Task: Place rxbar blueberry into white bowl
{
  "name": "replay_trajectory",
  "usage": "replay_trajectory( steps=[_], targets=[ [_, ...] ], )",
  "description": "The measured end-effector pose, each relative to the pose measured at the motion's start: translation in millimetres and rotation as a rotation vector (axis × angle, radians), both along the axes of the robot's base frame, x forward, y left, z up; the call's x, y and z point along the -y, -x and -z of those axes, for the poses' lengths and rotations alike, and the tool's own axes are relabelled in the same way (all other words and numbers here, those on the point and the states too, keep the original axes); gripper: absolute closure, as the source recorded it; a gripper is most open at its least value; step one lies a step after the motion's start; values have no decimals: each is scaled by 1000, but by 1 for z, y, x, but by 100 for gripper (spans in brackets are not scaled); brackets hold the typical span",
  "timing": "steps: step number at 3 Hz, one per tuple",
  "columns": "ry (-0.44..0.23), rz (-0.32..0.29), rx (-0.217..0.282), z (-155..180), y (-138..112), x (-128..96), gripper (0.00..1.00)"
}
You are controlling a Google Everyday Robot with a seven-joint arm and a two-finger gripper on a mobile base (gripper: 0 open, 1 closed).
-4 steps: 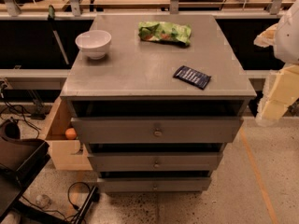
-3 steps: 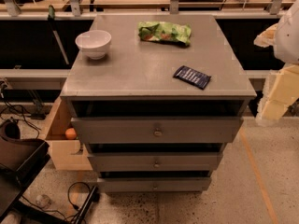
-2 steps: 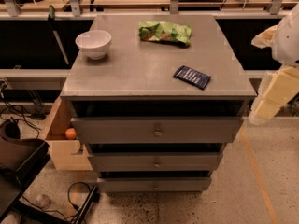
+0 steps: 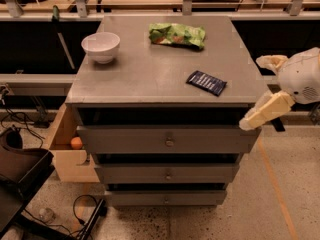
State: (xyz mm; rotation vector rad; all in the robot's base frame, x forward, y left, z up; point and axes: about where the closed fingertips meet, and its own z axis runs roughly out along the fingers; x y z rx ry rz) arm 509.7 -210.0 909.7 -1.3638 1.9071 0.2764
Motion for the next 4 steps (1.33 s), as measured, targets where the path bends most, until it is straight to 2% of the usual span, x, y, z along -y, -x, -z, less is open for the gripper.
replay_trajectory(
  steps=[1,2,3,4],
  targets=[
    [-298,-1,149,0,-52,-28,0],
    [-409,-5,169,-10,-65,-53,0],
    [-407,-6,169,-12,-64,-53,0],
    [-436,17,168,1,-85,-65,0]
  ],
)
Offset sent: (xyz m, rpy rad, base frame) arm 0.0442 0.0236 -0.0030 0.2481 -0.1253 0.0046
